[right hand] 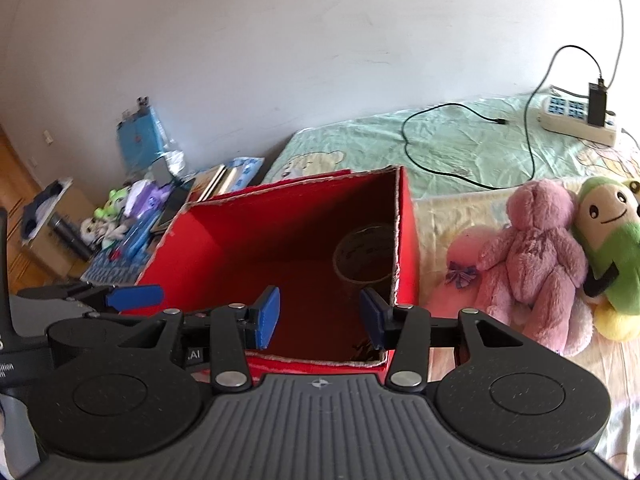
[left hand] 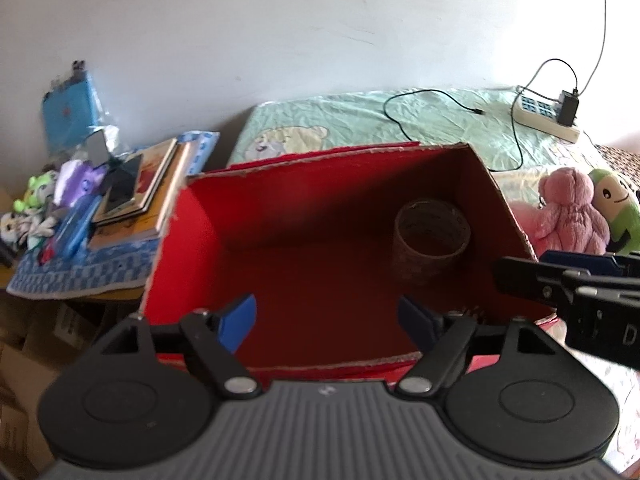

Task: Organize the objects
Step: 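Withdraw the right gripper up out of the red box, then move the right gripper down to the orange wooden gourd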

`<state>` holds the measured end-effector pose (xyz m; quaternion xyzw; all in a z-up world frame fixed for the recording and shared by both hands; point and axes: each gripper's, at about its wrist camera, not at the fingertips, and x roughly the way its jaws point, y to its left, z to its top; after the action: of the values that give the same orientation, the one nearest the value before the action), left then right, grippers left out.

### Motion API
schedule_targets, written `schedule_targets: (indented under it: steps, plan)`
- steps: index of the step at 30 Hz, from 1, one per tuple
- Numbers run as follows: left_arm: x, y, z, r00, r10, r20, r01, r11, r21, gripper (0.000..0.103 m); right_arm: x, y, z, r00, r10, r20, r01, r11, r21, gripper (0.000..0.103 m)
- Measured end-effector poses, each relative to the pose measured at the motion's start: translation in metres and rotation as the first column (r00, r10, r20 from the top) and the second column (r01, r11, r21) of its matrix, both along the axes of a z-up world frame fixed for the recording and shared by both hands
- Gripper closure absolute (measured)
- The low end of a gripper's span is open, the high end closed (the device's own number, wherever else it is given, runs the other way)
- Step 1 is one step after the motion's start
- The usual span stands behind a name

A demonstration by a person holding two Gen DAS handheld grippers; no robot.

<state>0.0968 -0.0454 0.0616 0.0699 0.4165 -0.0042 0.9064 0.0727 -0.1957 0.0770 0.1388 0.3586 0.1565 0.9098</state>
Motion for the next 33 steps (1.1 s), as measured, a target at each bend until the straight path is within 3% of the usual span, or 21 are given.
schedule_targets:
  steps: [13, 33]
  plan:
    - [-0.030, -0.022, 0.003, 0.992, 0.122, 0.011, -0.123, 0.992, 0.029, 0.016, -0.023, -0.015, -0.004, 0.992, 0.129, 0.007, -0.129, 0.991, 0.044, 0.053]
    - [-0.060, -0.049, -0.017, 0.981, 0.188, -0.052, -0.182, 0.977, 0.107, 0.012, -0.044, -0.035, -0.034, 0.979, 0.168, -0.116, -0.150, 0.977, 0.155, 0.053]
